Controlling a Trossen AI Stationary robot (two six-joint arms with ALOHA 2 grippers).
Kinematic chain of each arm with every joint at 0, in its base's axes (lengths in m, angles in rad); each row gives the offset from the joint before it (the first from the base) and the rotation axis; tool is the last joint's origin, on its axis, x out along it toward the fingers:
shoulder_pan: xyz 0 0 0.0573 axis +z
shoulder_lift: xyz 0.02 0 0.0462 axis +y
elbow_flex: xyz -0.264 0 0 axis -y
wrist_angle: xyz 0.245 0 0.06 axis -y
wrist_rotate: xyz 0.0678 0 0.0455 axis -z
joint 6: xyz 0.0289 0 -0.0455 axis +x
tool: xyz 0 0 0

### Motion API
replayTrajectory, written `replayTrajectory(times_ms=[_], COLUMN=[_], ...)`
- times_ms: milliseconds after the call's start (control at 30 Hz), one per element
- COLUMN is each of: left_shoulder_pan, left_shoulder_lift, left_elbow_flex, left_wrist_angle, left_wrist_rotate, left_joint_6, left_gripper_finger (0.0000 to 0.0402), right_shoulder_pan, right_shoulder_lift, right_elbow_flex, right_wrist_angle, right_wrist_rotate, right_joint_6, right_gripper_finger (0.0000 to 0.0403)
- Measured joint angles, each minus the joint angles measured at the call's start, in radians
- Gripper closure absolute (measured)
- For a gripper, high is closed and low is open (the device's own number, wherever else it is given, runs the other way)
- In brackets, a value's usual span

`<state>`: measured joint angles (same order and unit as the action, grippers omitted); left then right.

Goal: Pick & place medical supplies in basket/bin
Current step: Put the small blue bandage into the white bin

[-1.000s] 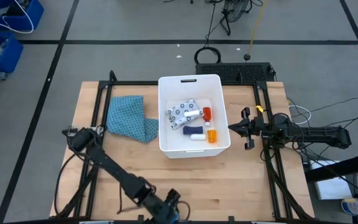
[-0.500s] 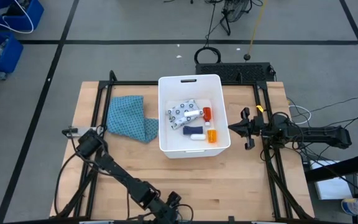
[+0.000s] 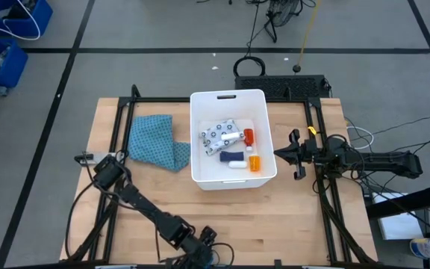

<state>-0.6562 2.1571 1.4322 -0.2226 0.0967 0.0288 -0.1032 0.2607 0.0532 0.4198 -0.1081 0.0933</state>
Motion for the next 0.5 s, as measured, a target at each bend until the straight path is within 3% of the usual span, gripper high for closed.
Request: replayTrajectory(times_ms=[167, 500], left_shoulder_pan=[0.006, 0.006], left_shoulder_lift=[0.0, -0.006], left_elbow_flex=[0.0, 0.0], left_wrist_angle=[0.0, -0.005], left_wrist_rotate=[-0.007, 0.007], left_joint_6=[0.023, 0.043], left_gripper_finger=[0.0076, 0.0239], right_shoulder_pan=[0.0, 0.0], right_shoulder_lift=[0.0, 0.0], right_elbow_flex=[0.0, 0.0], right_wrist_angle=[-0.002, -0.005], right_wrist_rotate=[0.0, 0.0], right_joint_6=[0.0, 0.0], right_gripper_finger=[0.0403, 0.0403])
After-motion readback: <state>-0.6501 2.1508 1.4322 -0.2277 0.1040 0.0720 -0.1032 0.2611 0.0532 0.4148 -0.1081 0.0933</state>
